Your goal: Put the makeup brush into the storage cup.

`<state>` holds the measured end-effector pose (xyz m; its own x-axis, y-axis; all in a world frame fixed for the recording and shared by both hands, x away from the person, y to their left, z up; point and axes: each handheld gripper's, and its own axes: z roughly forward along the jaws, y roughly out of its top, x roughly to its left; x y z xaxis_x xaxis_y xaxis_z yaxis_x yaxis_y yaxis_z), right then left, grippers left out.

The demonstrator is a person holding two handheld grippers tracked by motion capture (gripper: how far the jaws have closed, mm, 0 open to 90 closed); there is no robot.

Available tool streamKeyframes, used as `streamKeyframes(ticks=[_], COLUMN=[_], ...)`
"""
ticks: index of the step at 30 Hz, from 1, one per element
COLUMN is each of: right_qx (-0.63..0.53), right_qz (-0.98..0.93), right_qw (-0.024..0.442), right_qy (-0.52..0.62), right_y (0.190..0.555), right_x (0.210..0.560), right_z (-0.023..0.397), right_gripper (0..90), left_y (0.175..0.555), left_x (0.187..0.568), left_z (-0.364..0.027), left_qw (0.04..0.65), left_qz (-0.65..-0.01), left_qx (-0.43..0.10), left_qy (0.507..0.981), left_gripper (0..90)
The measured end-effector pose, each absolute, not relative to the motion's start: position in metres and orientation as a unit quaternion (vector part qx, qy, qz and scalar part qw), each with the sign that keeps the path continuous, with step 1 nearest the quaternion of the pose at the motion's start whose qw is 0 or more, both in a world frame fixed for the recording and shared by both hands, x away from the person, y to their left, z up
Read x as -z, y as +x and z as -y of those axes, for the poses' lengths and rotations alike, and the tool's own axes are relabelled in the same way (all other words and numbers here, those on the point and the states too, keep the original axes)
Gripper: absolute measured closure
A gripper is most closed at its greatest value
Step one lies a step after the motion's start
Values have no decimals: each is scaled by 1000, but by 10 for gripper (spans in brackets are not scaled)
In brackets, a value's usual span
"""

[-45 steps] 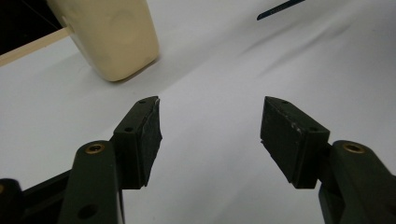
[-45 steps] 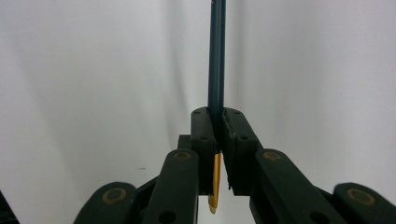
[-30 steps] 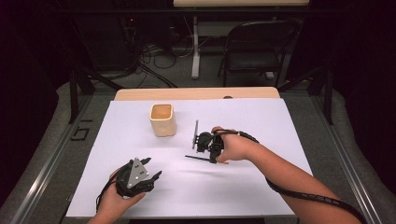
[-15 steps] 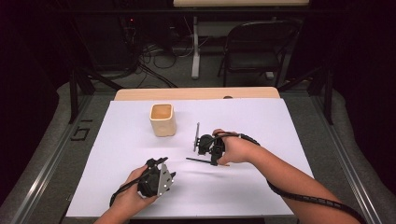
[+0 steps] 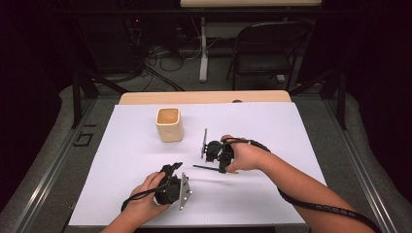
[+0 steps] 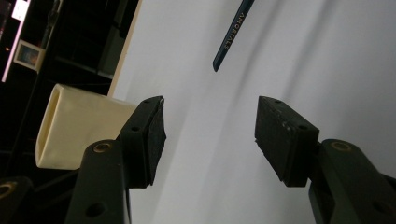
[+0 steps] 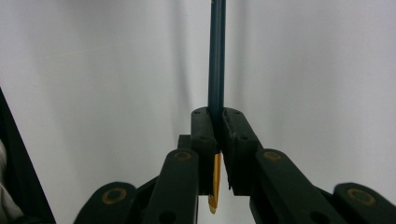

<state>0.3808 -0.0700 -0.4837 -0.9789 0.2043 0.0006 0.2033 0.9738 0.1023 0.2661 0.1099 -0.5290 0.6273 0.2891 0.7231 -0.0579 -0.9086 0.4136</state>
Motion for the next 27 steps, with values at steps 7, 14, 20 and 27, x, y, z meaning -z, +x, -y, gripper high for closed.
streamKeyframes(ticks=[7, 14, 20, 27], right_qx=[-54, -53, -53, -55], right_qz=[-994, -994, -994, -994], right_qw=[4, 3, -1, -1], right_qy=[100, 100, 100, 97], right_y=[380, 379, 379, 379], right_x=[483, 483, 484, 484], right_z=[69, 68, 67, 67], right_gripper=[837, 837, 837, 837], left_y=[265, 264, 264, 264], left_x=[533, 537, 540, 543], left_z=[-100, -93, -88, -82], left_qw=[184, 158, 147, 140], left_qz=[-29, -15, -2, 9], left_qx=[-448, -463, -474, -478], left_qy=[874, 872, 868, 867], left_gripper=[454, 486, 495, 503])
